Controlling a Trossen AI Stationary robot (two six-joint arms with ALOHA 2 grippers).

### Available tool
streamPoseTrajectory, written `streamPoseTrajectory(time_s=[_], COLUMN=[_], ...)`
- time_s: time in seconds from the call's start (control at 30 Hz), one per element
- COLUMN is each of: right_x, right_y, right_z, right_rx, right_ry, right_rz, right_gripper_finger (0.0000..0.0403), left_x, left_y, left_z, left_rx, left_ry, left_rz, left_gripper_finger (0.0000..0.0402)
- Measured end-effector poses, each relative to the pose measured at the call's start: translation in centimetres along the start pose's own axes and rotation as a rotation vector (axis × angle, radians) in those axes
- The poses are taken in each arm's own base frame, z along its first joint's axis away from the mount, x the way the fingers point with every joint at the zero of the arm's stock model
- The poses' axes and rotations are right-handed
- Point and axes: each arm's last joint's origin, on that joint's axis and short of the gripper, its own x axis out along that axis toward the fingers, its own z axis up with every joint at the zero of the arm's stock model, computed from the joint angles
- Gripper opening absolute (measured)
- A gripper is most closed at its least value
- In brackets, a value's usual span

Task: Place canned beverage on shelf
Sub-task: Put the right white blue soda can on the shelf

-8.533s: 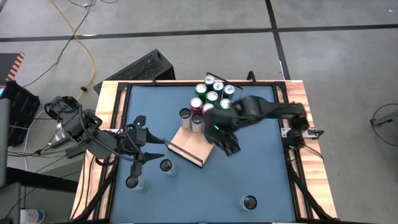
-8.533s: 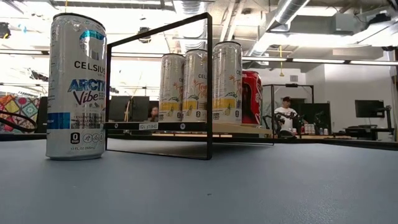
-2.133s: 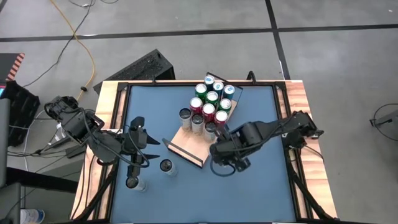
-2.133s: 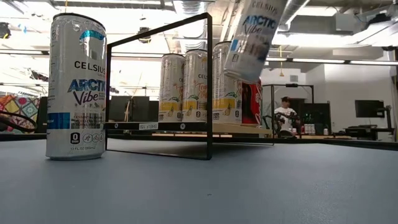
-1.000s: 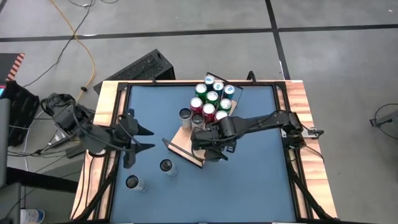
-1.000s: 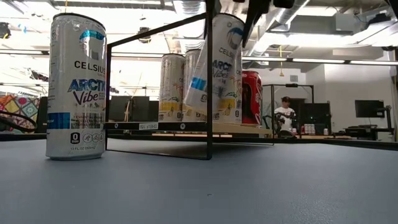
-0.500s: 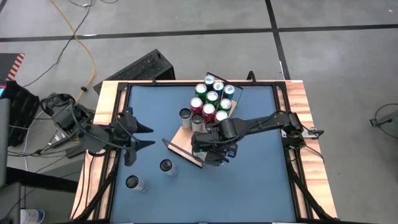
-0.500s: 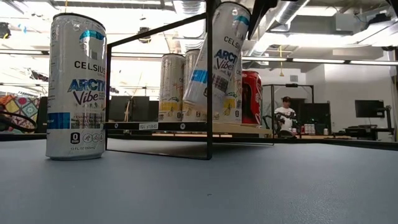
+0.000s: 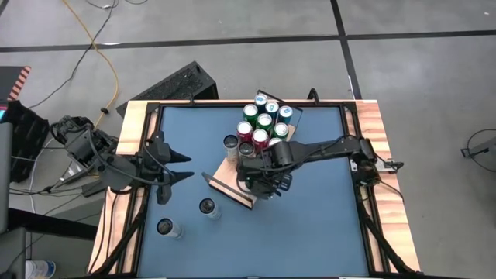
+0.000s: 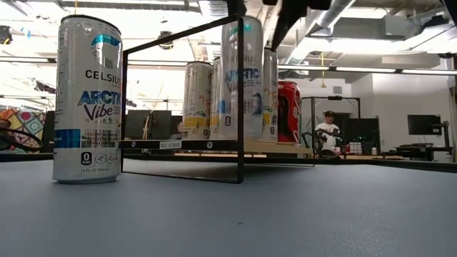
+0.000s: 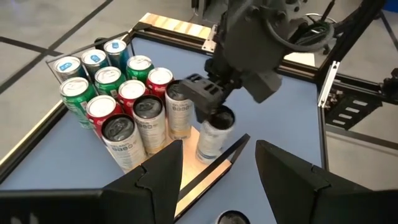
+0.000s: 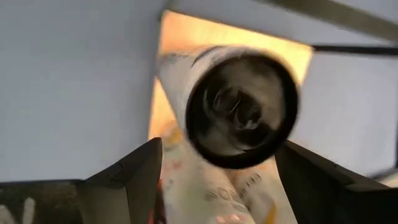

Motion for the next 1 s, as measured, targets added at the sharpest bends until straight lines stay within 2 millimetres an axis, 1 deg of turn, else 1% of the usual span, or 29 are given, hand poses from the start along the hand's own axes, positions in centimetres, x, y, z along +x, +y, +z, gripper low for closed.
streamPoseTrajectory(time_s=[0.2,0.27,0.37,0.47,0.6,0.67,0.7,0.73,0.8,0.87,0.9,1.0], right_x=[-0.3,-0.3,-0.6,-1.9,-5.1,-6.8,-7.6,-8.4,-9.4,-9.9,-9.7,-9.4], right_y=[-0.5,-0.6,-0.7,-0.4,0.0,0.3,0.6,0.8,1.1,1.4,1.4,1.9], right_z=[-1.1,-1.1,-0.8,-0.6,-0.7,-1.0,-1.3,-1.5,-2.3,-2.8,-2.7,-1.4], right_rx=[0.024,0.023,0.019,0.048,0.194,0.34,0.447,0.577,0.89,1.202,1.333,1.576], right_ry=[0.037,0.056,0.128,0.154,0.107,0.084,0.075,0.059,0.02,-0.002,-0.014,-0.061], right_rz=[-0.035,-0.05,-0.122,-0.184,-0.235,-0.246,-0.243,-0.241,-0.23,-0.216,-0.204,-0.179], right_gripper_finger=[0.0295,0.0295,0.0295,0.0295,0.0295,0.0295,0.0295,0.0295,0.0295,0.0295,0.0295,0.0295], left_x=[0.0,0.0,0.0,0.0,0.1,0.2,0.3,0.3,0.4,0.5,0.5,0.6], left_y=[0.0,0.0,0.0,0.1,0.2,0.4,0.4,0.4,0.5,0.6,0.6,0.8], left_z=[0.0,0.0,0.0,0.0,0.1,0.2,0.2,0.2,0.2,0.3,0.3,0.4], left_rx=[0.006,0.011,0.012,0.012,0.005,0.001,0.0,0.001,0.007,0.017,0.019,0.017], left_ry=[0.002,-0.001,-0.005,-0.008,-0.009,-0.008,-0.005,0.0,0.005,0.007,0.007,0.006], left_rz=[0.002,0.006,0.013,0.017,0.028,0.032,0.031,0.027,0.024,0.023,0.026,0.035], left_gripper_finger=[0.0187,0.0187,0.0187,0.0187,0.0187,0.0187,0.0187,0.0187,0.0187,0.0187,0.0187,0.0187])
